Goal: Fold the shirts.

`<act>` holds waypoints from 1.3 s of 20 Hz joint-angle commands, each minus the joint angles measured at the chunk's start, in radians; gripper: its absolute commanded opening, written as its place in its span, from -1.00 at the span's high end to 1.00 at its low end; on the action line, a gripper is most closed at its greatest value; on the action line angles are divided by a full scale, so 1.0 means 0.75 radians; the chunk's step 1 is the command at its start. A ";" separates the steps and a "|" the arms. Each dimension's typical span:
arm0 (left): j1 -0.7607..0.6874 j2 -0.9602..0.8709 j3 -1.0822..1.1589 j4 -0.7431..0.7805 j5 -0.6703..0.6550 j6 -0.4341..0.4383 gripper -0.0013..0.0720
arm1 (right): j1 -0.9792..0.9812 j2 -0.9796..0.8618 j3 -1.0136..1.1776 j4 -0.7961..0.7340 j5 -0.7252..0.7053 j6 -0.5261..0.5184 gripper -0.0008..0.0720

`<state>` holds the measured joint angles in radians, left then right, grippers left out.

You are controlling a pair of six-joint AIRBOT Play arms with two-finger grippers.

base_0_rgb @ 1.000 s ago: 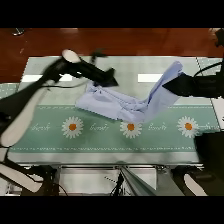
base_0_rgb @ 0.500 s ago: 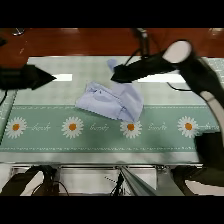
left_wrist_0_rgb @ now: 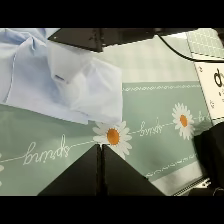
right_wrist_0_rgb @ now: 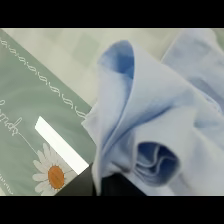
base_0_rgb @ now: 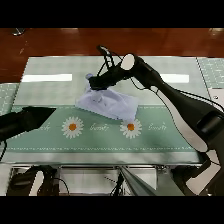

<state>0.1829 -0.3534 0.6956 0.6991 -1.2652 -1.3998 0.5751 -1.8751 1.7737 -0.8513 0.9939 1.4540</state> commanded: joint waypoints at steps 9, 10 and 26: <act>0.002 -0.145 -0.031 0.001 0.034 -0.009 0.92 | -0.175 0.013 0.123 0.181 0.191 -0.009 -0.72; 0.002 -0.157 -0.031 0.001 0.034 -0.007 0.92 | -0.261 0.060 0.131 0.175 0.308 -0.011 -0.72; 0.002 -0.170 -0.252 -0.005 0.116 0.035 0.92 | -0.576 0.840 -1.520 0.145 -0.348 -0.030 -0.72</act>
<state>0.1837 -0.4805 0.5537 0.7033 -1.1839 -1.3735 0.0956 -1.1892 0.7132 -0.9451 0.8070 1.5616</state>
